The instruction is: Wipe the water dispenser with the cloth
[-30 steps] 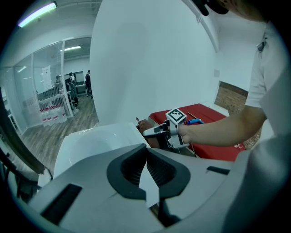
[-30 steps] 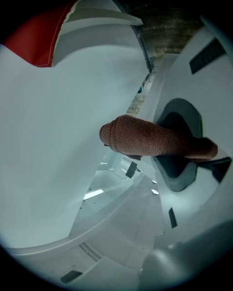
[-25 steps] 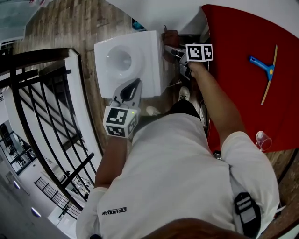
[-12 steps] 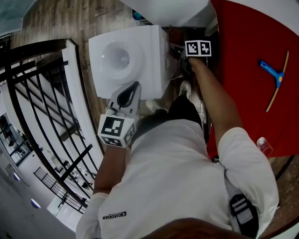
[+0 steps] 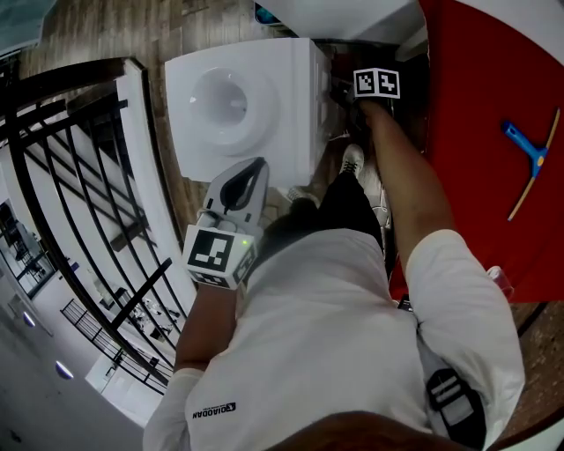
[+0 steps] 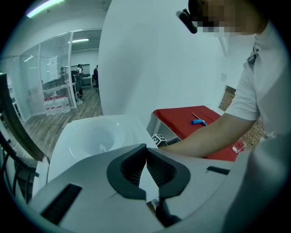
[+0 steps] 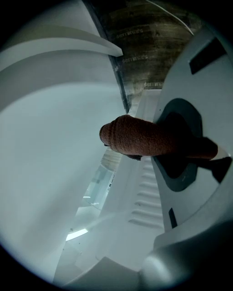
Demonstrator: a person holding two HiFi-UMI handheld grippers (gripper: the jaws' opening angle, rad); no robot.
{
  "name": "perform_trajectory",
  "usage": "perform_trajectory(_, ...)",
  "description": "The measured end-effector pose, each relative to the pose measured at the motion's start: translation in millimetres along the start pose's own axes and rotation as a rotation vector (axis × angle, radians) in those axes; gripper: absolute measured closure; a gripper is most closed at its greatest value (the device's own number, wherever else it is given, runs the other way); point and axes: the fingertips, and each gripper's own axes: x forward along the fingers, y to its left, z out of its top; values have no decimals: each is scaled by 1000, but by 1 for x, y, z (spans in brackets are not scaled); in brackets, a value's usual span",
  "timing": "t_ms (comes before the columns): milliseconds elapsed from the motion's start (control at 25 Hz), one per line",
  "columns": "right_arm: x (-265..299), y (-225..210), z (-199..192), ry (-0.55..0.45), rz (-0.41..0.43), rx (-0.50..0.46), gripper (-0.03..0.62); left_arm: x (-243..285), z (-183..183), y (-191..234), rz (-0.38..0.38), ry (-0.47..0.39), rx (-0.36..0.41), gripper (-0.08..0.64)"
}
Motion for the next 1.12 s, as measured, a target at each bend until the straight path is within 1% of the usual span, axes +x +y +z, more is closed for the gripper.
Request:
perform_trajectory(120, 7, -12, -8, 31, -49, 7, 522, -2, -1, 4, 5, -7, -3, 559)
perform_trajectory(200, 9, -14, -9, 38, -68, 13, 522, -2, -1, 5, 6, -11, -4, 560)
perform_trajectory(480, -4, -9, -13, 20, -112, 14, 522, -8, -5, 8, -18, -29, 7, 560)
perform_trajectory(600, -17, -5, -17, 3, -126, -5, 521, -10, -11, 14, -32, -43, -10, 560)
perform_trajectory(760, -43, 4, -21, -45, -143, -57, 522, -17, -13, 18, -62, -90, -44, 560)
perform_trajectory(880, -75, 17, -30, -99, -163, -121, 521, -31, -22, 18, -98, -115, -36, 560)
perform_trajectory(1000, -110, 47, -37, -190, -165, -145, 521, -54, -31, 24, -132, -144, -11, 560)
perform_trajectory(1120, -142, 87, -54, -277, -166, -149, 522, -83, -43, 33, -163, -161, -15, 560)
